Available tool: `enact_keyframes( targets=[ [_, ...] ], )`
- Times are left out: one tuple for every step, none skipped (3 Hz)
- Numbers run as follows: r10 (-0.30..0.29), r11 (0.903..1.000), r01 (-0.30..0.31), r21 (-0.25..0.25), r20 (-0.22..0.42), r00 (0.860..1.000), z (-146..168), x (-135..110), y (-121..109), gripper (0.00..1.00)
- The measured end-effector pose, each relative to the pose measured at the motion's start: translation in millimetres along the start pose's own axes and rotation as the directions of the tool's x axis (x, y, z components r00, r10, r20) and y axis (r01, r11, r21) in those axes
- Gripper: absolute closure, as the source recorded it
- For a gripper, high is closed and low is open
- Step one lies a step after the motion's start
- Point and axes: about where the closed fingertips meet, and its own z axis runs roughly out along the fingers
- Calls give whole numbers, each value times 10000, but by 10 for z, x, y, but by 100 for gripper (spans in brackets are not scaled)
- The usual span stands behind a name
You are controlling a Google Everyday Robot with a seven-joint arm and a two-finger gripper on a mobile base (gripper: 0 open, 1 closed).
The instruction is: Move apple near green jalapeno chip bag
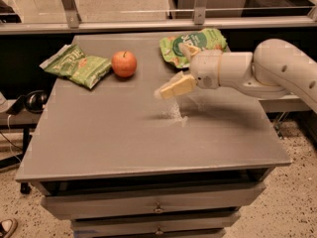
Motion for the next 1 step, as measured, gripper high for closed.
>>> enact_keyframes(
  targets=[
    [11, 9997, -10, 230, -39, 10000, -129, 35, -45, 0]
  ],
)
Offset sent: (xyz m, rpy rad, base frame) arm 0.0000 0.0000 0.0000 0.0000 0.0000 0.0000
